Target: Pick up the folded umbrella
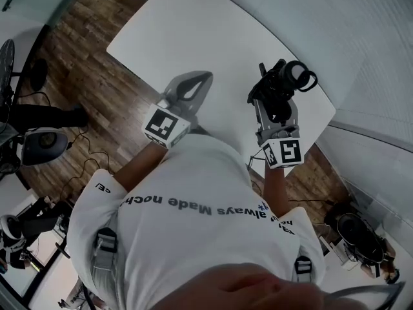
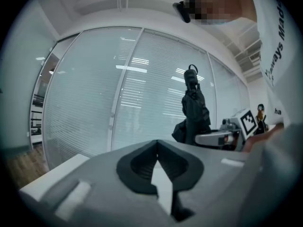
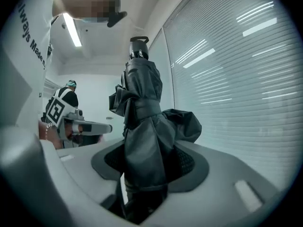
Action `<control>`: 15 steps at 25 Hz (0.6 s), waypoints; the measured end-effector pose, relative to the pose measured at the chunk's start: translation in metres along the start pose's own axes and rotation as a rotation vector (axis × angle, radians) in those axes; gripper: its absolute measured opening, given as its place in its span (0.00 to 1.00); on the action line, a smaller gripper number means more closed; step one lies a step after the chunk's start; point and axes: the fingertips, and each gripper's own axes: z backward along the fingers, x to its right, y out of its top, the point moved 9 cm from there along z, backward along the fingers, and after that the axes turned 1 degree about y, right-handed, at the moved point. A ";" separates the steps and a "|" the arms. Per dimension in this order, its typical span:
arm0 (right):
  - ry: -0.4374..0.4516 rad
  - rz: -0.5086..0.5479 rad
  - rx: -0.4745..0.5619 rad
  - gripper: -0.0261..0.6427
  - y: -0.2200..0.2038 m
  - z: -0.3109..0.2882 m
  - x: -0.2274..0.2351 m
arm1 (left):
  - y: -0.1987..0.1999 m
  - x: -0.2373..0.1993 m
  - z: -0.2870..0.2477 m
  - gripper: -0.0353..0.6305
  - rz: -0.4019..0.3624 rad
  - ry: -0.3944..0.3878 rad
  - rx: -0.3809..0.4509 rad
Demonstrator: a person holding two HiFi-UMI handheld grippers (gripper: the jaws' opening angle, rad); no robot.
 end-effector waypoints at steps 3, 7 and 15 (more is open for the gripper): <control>-0.012 -0.009 0.061 0.37 0.019 0.018 -0.004 | 0.008 0.009 0.000 0.06 0.000 -0.014 0.014; -0.015 -0.011 0.100 0.37 0.029 0.029 -0.006 | 0.011 0.014 -0.005 0.06 -0.002 -0.031 0.019; -0.023 -0.005 0.099 0.38 0.029 0.031 -0.008 | 0.014 0.016 -0.009 0.06 0.002 -0.046 0.024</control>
